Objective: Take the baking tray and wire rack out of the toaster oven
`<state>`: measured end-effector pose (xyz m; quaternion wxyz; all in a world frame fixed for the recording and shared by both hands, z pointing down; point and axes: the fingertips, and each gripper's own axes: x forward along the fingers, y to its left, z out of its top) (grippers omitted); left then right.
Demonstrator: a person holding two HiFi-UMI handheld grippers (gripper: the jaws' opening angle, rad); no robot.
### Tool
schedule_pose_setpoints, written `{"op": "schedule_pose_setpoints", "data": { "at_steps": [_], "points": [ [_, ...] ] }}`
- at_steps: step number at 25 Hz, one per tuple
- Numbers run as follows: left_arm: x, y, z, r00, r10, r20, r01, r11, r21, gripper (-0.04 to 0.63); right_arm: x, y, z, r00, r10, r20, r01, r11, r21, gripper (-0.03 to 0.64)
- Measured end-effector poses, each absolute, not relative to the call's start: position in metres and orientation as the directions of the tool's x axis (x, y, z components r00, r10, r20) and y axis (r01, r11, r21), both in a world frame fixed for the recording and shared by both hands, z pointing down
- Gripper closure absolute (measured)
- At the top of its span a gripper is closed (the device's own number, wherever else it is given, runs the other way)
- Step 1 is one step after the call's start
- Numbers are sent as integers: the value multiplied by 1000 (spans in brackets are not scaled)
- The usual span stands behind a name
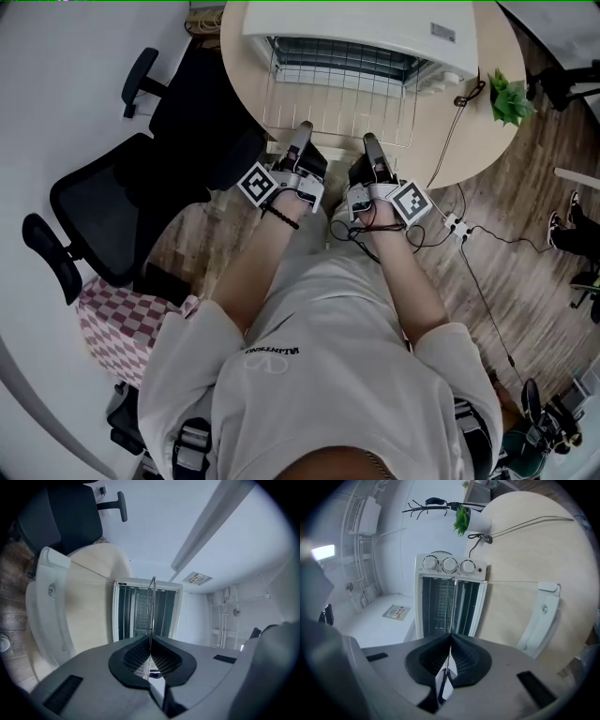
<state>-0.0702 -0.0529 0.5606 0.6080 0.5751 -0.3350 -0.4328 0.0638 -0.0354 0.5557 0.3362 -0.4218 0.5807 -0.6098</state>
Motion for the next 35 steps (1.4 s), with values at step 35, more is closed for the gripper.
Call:
{"op": "schedule_pose_setpoints", "data": {
  "at_steps": [35],
  "points": [
    [-83, -5, 447, 470, -865, -176, 77, -158, 984, 588, 49, 15, 458, -548, -837, 17, -93, 40, -995, 600]
  ]
}}
